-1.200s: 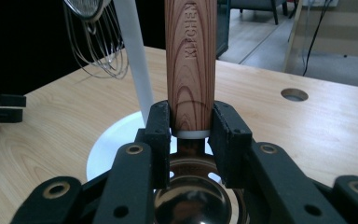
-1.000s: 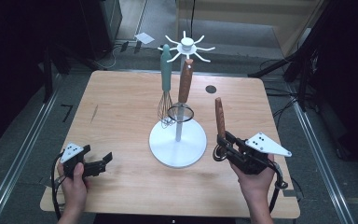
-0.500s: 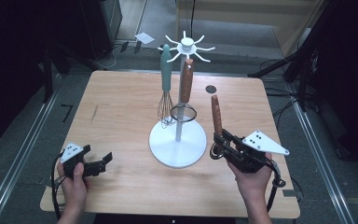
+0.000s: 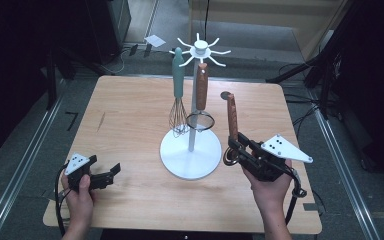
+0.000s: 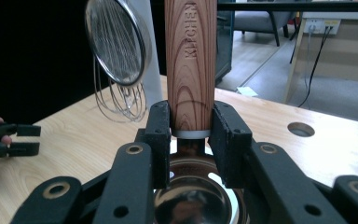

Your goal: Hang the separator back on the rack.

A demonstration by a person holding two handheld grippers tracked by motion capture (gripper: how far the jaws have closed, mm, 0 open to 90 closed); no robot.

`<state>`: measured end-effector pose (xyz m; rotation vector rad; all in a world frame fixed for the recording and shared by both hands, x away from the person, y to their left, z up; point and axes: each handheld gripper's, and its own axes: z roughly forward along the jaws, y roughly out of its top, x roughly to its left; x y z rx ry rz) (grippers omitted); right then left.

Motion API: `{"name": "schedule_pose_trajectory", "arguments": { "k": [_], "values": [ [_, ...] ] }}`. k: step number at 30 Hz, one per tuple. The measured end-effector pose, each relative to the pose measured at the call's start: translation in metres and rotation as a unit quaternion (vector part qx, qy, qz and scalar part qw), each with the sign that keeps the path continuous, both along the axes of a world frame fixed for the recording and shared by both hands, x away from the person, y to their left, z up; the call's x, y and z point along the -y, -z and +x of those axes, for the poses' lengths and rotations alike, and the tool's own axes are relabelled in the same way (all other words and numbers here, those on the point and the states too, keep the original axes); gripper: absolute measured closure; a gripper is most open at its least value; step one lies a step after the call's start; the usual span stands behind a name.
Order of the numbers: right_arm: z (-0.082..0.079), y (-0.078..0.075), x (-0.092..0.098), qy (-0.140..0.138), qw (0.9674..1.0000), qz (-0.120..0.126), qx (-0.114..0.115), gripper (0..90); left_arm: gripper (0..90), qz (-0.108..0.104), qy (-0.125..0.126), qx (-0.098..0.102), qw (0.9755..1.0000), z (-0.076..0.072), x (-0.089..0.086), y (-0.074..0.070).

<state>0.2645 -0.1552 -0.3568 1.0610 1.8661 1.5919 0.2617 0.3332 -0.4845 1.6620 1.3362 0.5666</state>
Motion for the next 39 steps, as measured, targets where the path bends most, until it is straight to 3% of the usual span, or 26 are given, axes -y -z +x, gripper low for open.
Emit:
{"name": "schedule_pose_trajectory", "arguments": {
  "k": [24, 39],
  "values": [
    [0.002, -0.031, -0.012, -0.009, 0.9991, 0.016, 0.038, 71.7, 0.3, 0.001, -0.001, -0.001, 1.0000, 0.000, 0.000, 0.000],
    [0.003, -0.045, -0.016, -0.013, 0.9983, 0.027, 0.049, 71.7, 0.3, 0.001, -0.006, -0.001, 1.0000, 0.000, 0.000, 0.000]
  ]
}}
